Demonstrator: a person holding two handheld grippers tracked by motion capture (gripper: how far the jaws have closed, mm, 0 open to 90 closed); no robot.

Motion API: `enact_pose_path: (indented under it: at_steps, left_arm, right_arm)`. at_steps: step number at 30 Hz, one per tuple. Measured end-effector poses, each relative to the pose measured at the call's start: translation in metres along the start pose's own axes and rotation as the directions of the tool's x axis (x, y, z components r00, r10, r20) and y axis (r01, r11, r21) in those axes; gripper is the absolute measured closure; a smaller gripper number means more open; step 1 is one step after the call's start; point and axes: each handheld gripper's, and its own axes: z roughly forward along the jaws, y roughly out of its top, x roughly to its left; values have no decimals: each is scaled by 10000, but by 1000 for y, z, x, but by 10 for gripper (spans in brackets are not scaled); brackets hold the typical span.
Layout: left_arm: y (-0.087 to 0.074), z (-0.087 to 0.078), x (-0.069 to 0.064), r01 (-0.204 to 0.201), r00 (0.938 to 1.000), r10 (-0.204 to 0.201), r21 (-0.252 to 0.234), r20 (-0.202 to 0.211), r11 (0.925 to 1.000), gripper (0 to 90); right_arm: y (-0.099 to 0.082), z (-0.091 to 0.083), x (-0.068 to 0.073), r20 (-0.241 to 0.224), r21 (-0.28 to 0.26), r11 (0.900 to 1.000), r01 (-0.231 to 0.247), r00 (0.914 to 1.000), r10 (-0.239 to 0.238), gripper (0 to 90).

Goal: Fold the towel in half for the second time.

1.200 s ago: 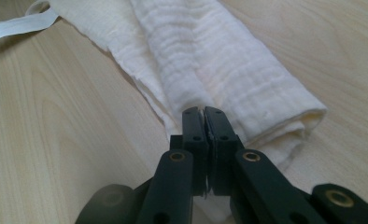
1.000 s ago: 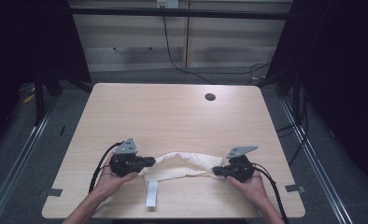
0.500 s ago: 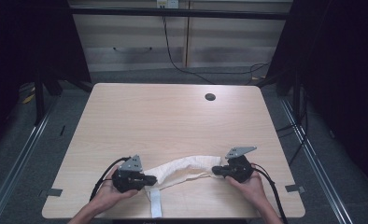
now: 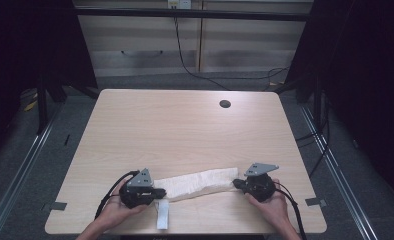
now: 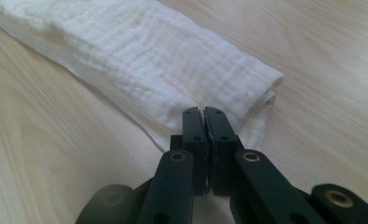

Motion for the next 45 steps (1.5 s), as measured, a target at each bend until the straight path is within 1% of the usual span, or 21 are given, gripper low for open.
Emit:
enact_pose_path:
  at_steps: [1, 2, 3, 4, 6, 8, 10, 11, 13, 14, 16, 17, 19, 21, 24, 28, 31, 37, 39, 42, 45]
  left_arm:
    - [0, 0, 0, 0, 10000, 0, 0, 0, 10000, 851]
    - [-1, -1, -1, -81, 9999, 81, 5, -110, 10000, 851]
    - [-1, -1, 0, 31, 10000, -31, -32, -39, 10000, 851]
    - [-2, -1, 2, 172, 9998, -172, -99, 44, 9998, 851]
    - [-2, 0, 3, 230, 9997, -230, -139, 53, 9996, 851]
    - [-1, 0, 3, 148, 9998, -149, -98, -123, 9998, 852]
    - [-2, 0, 6, 487, 9988, -486, -146, 33, 9987, 852]
    - [-2, 0, 8, 393, 9991, -396, -183, -178, 9991, 852]
    - [-1, 1, 9, 311, 9992, -315, -184, -261, 9993, 852]
    - [1, 2, 15, 333, 9985, -340, -155, -418, 9993, 853]
    - [2, 4, 20, 478, 9980, -489, -288, -405, 9984, 853]
    - [4, 7, 30, 673, 9962, -690, -333, -522, 9972, 853]
    - [7, 10, 39, 972, 9924, -1002, -437, -710, 9943, 853]
    - [9, 14, 47, 1145, 9891, -1198, -648, -860, 9913, 853]
    - [6, 13, 51, 1436, 9867, -1492, -844, -652, 9860, 851]
    - [5, 12, 51, 1628, 9840, -1682, -872, -582, 9828, 834]
    - [5, 8, 51, 1846, 9811, -1890, -920, -420, 9785, 800]
    - [6, -1, 45, 1685, 9825, -1758, -1095, -611, 9796, 723]
    - [6, -6, 43, 1650, 9842, -1713, -1163, -460, 9794, 659]
    - [3, -15, 36, 1491, 9872, -1551, -1292, -378, 9803, 617]
    - [2, -24, 32, 1524, 9874, -1569, -1391, -218, 9785, 580]
  right_arm:
    - [-1, -3, 1, 275, 29, 9998, 196, 9994, -197, 885]
    - [-1, -8, 2, 402, -45, 9999, 116, 9991, -114, 884]
    - [-2, -13, 0, 165, -317, 9995, 86, 9998, -81, 884]
    - [-4, -18, 0, 169, -351, 9994, -9, 9999, 15, 885]
    - [-7, -20, 0, 187, -339, 9994, 2, 9998, 5, 885]
    - [-16, -18, 3, -63, -120, 9999, 58, 10000, -59, 886]
    - [-16, -18, 2, -67, -168, 9998, 83, 9999, -84, 886]
    - [-17, -17, 2, -26, -209, 9997, 106, 9999, -107, 886]
    - [-16, -15, 2, -23, -199, 9998, -49, 10000, 49, 887]
    - [-16, -14, 3, 32, -223, 9998, -15, 10000, 15, 886]
    - [-14, -12, 1, 111, -208, 9997, -94, 9999, 96, 887]
    - [-13, -10, -1, 130, -317, 9993, -189, 9997, 194, 887]
    - [-9, -5, -6, 154, -308, 9984, -473, 9987, 478, 887]
    - [-5, 1, -11, 219, -473, 9977, -487, 9985, 498, 886]
    - [-3, 3, -14, 154, -552, 9967, -588, 9981, 597, 883]
    - [-6, 3, -15, -17, -732, 9959, -532, 9986, 532, 874]
    - [-9, 1, -16, -223, -897, 9932, -747, 9971, 730, 816]
    - [-8, -1, -12, -356, -954, 9937, -589, 9978, 557, 775]
    - [-8, -5, -10, -422, -1060, 9924, -619, 9974, 577, 738]
    - [-8, -9, -9, -613, -1175, 9902, -753, 9958, 685, 689]
    - [-8, -12, -9, -856, -1338, 9869, -904, 9932, 794, 668]
